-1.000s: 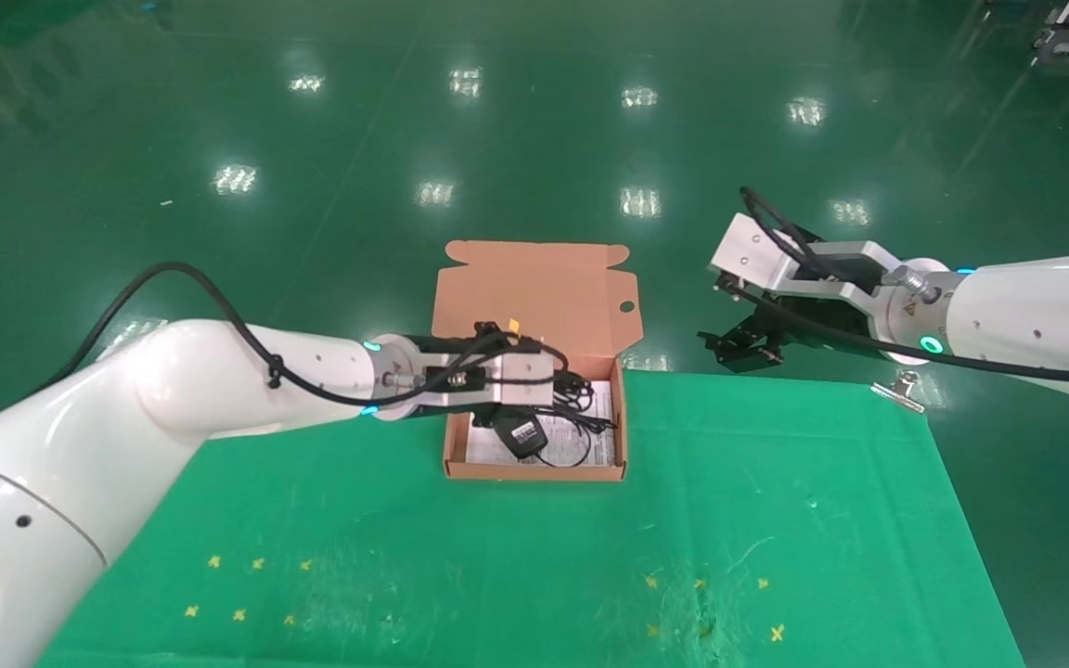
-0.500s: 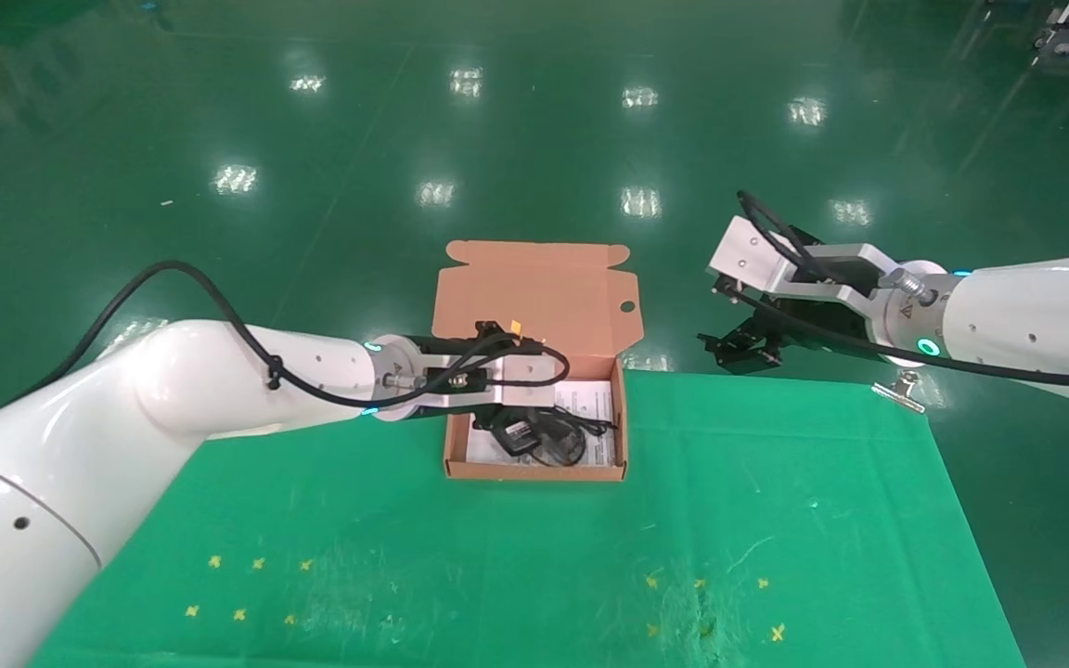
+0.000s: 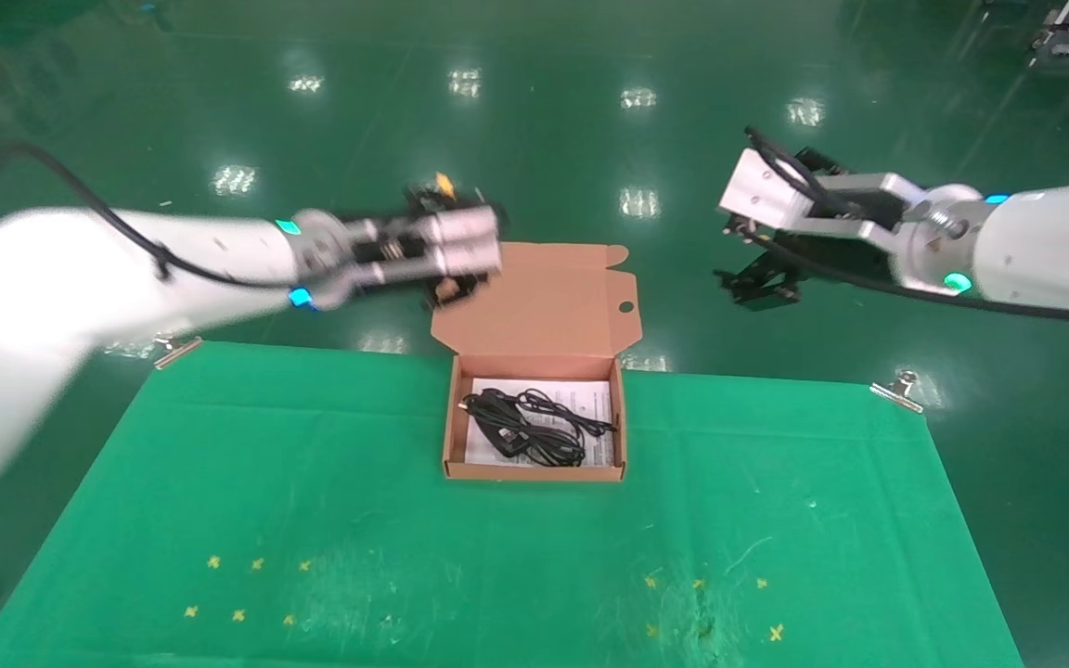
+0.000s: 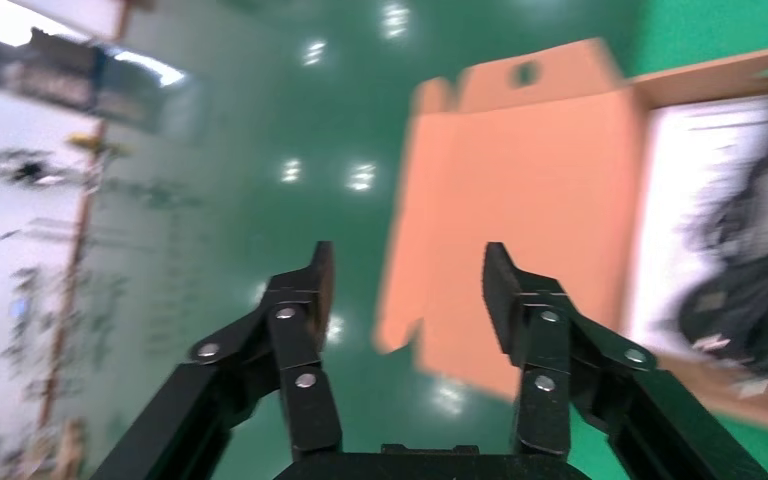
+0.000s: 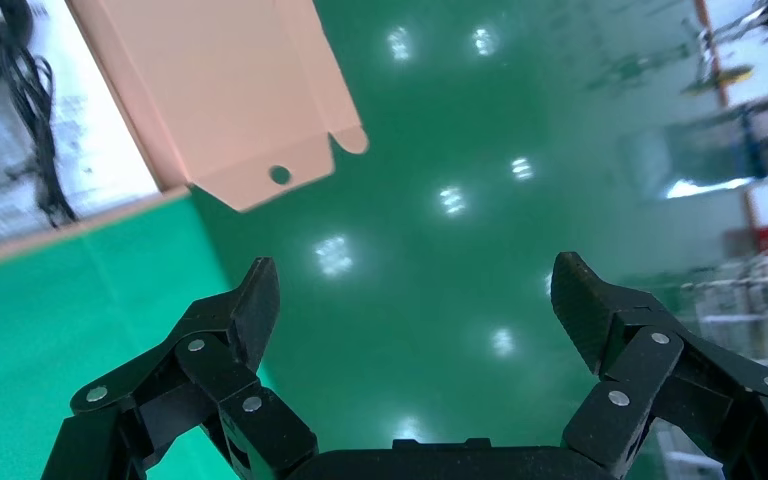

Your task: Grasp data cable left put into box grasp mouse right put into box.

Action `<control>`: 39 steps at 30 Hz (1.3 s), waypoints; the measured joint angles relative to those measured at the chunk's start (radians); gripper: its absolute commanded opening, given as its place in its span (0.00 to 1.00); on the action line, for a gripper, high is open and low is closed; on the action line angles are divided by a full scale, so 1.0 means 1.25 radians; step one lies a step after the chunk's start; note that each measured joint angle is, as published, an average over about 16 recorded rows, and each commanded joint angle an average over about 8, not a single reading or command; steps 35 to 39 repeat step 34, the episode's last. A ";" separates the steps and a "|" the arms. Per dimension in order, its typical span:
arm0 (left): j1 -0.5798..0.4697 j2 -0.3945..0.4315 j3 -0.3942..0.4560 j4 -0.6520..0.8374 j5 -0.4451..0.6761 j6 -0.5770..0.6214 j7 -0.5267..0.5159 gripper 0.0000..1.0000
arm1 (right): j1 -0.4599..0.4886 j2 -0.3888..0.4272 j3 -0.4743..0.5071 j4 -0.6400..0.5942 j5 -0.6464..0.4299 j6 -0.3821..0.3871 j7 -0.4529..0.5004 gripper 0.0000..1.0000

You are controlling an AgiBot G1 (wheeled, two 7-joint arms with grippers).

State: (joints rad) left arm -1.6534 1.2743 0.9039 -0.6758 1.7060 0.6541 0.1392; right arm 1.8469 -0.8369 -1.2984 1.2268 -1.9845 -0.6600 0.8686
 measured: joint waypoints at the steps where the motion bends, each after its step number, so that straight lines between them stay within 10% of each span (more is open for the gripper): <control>1: -0.003 -0.006 -0.005 -0.004 -0.004 0.000 -0.004 1.00 | 0.003 0.001 0.003 0.002 -0.001 -0.004 -0.004 1.00; 39: 0.186 -0.241 -0.222 -0.217 -0.340 0.284 -0.122 1.00 | -0.239 0.075 0.338 0.029 0.400 -0.285 -0.232 1.00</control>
